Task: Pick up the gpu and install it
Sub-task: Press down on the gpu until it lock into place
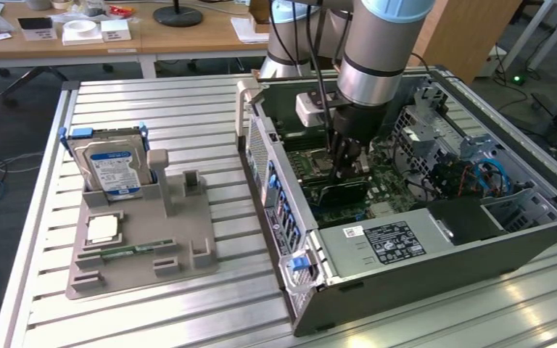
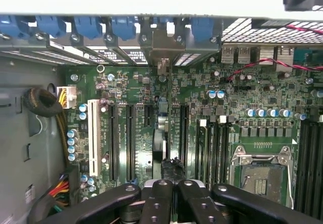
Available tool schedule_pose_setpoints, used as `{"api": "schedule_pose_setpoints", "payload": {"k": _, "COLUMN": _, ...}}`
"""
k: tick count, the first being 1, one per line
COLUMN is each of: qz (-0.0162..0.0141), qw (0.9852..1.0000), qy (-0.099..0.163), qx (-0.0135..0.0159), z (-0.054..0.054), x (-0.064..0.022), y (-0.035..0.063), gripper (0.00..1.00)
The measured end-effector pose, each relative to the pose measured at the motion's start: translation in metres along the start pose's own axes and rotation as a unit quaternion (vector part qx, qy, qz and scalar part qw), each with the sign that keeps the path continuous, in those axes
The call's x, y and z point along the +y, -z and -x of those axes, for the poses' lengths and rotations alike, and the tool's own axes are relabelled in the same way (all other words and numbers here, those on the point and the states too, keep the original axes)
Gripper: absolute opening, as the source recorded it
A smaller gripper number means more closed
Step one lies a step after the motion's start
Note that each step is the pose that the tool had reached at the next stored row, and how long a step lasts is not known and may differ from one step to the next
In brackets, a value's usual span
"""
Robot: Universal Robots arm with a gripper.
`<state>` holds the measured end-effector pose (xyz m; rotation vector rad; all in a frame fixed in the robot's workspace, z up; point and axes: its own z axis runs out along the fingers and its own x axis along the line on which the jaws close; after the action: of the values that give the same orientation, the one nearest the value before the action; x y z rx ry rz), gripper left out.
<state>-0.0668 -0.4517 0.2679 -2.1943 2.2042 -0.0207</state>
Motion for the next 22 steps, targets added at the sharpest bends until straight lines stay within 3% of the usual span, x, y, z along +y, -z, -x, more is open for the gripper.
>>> {"api": "schedule_pose_setpoints", "payload": {"k": 10, "qz": 0.0, "qw": 1.0, "qy": 0.0, "qx": 0.0001, "z": 0.002, "x": -0.0006, "y": 0.0168, "gripper": 0.11}}
{"api": "schedule_pose_setpoints", "payload": {"k": 22, "qz": 0.0, "qw": 1.0, "qy": 0.0, "qx": 0.0001, "z": 0.004, "x": -0.0017, "y": 0.0484, "gripper": 0.11}}
